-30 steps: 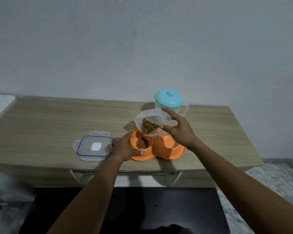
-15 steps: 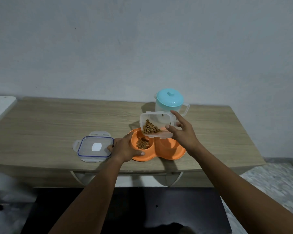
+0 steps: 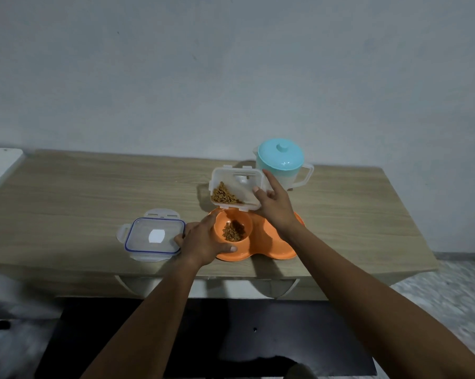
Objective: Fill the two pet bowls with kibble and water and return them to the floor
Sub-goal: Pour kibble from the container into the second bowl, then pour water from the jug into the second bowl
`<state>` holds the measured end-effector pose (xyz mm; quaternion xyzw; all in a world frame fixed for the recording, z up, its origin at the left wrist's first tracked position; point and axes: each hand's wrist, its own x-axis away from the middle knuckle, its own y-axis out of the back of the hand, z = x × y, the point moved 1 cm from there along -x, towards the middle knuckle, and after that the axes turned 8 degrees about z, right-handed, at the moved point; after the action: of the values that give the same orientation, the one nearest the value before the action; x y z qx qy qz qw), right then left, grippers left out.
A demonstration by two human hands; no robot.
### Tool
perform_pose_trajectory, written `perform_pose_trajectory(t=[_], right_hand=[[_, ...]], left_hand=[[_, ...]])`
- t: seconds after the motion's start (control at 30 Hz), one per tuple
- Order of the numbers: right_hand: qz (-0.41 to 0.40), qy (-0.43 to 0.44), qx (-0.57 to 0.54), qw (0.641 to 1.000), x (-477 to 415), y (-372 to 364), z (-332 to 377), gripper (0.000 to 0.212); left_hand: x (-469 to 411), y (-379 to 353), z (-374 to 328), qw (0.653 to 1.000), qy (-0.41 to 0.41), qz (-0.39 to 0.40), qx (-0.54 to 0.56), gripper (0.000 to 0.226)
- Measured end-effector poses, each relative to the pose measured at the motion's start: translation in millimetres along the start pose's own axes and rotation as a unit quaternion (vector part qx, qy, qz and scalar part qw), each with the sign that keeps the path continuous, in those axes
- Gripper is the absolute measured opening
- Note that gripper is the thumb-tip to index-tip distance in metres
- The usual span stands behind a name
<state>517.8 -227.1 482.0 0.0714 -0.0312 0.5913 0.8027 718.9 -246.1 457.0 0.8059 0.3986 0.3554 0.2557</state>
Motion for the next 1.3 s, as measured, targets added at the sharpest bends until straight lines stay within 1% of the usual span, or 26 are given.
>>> perform_pose_trajectory(t=[0.07, 0.13, 0.23, 0.33, 0.43, 0.5, 0.57, 0.63, 0.73, 0.83, 0.87, 0.9, 0.93, 1.0, 1.03, 1.07, 1.1, 1.17, 1.2, 1.27, 1.3], right_hand=[[0.012, 0.012, 0.039, 0.999, -13.6, -11.0, 2.7, 0.049], [0.035, -0.001, 0.036, 0.999, -29.9, -21.5, 4.2, 0.042], [0.058, -0.057, 0.005, 0.997, -54.7, -30.3, -1.9, 0.042], [0.064, -0.131, -0.059, 0.987, -76.1, -35.8, -7.2, 0.039], [0.054, -0.160, -0.058, 0.984, -91.2, -39.0, -11.2, 0.035], [0.044, -0.160, -0.047, 0.985, -96.2, -43.2, -15.7, 0.029], [0.029, -0.157, -0.012, 0.987, -98.1, -46.3, -20.5, 0.019], [0.019, -0.161, 0.004, 0.987, -95.7, -49.2, -21.1, 0.017], [0.025, -0.166, -0.020, 0.986, -89.2, -53.6, -18.9, 0.018], [0.031, -0.162, -0.033, 0.986, -79.9, -54.0, -17.2, 0.015], [0.033, -0.156, -0.020, 0.987, -75.2, -52.3, -16.5, 0.013], [0.033, -0.143, 0.014, 0.989, -69.0, -50.0, -13.7, 0.012], [0.028, -0.121, 0.064, 0.990, -62.3, -47.3, -11.0, 0.015], [-0.007, -0.061, 0.137, 0.989, -45.9, -39.1, -6.7, 0.033], [-0.041, -0.034, 0.147, 0.988, -36.5, -34.5, -3.8, 0.040], [-0.080, -0.008, 0.143, 0.986, -28.1, -29.2, -1.2, 0.041], [-0.123, 0.018, 0.139, 0.983, -20.1, -21.9, 1.6, 0.035], [-0.210, 0.075, 0.136, 0.965, -7.1, -4.4, 9.7, 0.019], [-0.247, 0.100, 0.135, 0.954, -5.3, 5.6, 13.7, 0.015], [-0.304, 0.111, 0.138, 0.936, -10.5, 27.6, 24.4, 0.017], [-0.321, 0.093, 0.153, 0.930, -17.5, 38.0, 29.0, 0.022]], left_hand=[[0.9, 0.4, -0.7, 1.000, -0.010, -0.002, -0.006, 0.106], [0.4, 0.1, -1.1, 1.000, -0.013, -0.008, -0.013, 0.104], [0.6, -1.2, -0.7, 0.999, -0.018, -0.017, -0.037, 0.104], [-3.4, 0.6, 1.0, 0.999, -0.019, -0.019, -0.047, 0.103], [-6.0, 2.9, 1.6, 0.997, -0.027, -0.020, -0.062, 0.103], [-6.1, 3.4, 2.5, 0.998, -0.025, -0.018, -0.062, 0.102], [-5.8, 3.4, 3.5, 0.998, -0.026, -0.018, -0.058, 0.102], [-6.4, 3.8, 4.7, 0.998, -0.026, -0.016, -0.056, 0.103], [-7.0, 4.9, 4.2, 0.998, -0.025, -0.010, -0.057, 0.102], [-6.1, 5.4, 3.3, 0.997, -0.021, -0.011, -0.067, 0.102], [-6.1, 5.9, 3.0, 0.998, -0.021, -0.011, -0.065, 0.102], [-6.5, 6.5, 3.1, 0.998, -0.022, -0.010, -0.061, 0.102], [-7.3, 7.3, 3.3, 0.998, -0.021, -0.007, -0.055, 0.102], [-7.7, 8.5, 3.4, 0.999, -0.016, 0.004, -0.044, 0.101], [-8.1, 9.4, 3.2, 0.999, -0.011, 0.013, -0.040, 0.101], [-9.6, 10.1, 3.5, 0.999, -0.006, 0.022, -0.037, 0.100], [-10.9, 10.8, 2.0, 0.999, 0.000, 0.031, -0.044, 0.099], [-14.3, 12.3, -3.8, 0.994, 0.014, 0.044, -0.097, 0.094], [-15.8, 13.0, -8.7, 0.990, 0.019, 0.047, -0.134, 0.092], [-17.0, 12.6, -23.7, 0.979, 0.018, 0.045, -0.197, 0.096], [-17.6, 11.6, -31.2, 0.975, 0.013, 0.041, -0.217, 0.103]])
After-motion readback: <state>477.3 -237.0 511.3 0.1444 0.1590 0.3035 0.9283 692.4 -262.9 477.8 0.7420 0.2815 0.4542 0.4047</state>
